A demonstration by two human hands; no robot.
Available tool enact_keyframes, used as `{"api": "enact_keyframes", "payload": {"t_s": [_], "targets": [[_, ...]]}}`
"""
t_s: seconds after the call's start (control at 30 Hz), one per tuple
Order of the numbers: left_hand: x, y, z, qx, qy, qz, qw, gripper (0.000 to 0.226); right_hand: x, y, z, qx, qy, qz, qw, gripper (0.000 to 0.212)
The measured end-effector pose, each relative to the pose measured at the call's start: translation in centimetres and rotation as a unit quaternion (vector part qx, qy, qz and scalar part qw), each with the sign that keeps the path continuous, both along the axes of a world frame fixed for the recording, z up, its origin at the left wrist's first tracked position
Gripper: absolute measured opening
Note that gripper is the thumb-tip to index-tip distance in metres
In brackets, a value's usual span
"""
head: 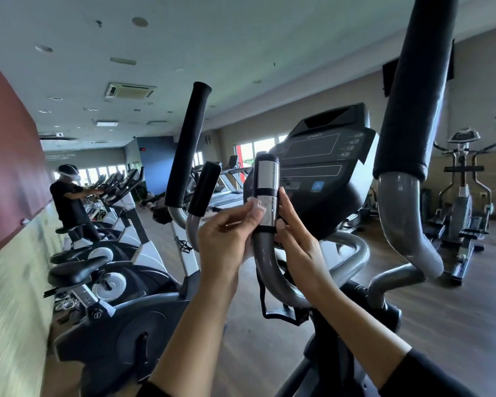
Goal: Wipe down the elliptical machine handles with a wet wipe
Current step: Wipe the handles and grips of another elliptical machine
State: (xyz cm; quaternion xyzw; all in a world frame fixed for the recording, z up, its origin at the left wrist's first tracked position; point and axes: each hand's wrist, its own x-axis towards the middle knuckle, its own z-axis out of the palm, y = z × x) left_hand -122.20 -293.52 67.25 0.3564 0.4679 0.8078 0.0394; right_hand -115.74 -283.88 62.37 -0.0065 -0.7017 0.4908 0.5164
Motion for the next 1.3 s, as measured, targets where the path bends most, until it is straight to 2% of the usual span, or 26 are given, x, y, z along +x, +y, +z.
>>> {"api": "enact_keyframes", "payload": {"t_s": [0.2,0.33,0.43,0.6,0.73,0.9,1.1,1.3], "targets": [[-0.2,1.6,1.7,-0.009,0.083,0.094,0.992,0.014,0.5,0.3,-0.5,0.03,-0.001,0.007,1.0,0.055],[0.7,0.1,-0.5,-0.025,0.074,0.1,0.992,0.021,1.0,0.3,-0.6,0.07,-0.021,0.008,0.997,0.063],[0.8,0.1,0.5,-0.047,0.051,0.097,0.993,0.024,0.9,0.5,-0.5,0.091,-0.024,-0.006,0.996,0.067],[1.7,0.6,1.2,-0.068,0.125,0.171,0.975,0.024,1.3,1.0,-0.2,0.119,-0.023,-0.013,0.993,0.073],[2.2,-0.5,0.6,-0.117,0.122,0.176,0.97,0.027,1.3,1.6,-0.1,0.143,-0.017,-0.006,0.99,0.078],[2.9,0.7,2.5,-0.119,0.152,0.229,0.954,0.023,1.6,1.9,0.2,0.141,-0.031,0.021,0.989,0.085],[3.2,0.1,0.7,-0.163,0.162,0.279,0.932,0.022,1.5,2.1,0.1,0.132,-0.03,0.046,0.99,0.085],[3.5,1.8,3.2,-0.106,0.205,0.339,0.912,0.017,1.5,2.2,0.3,0.149,-0.037,0.043,0.987,0.082]]}}
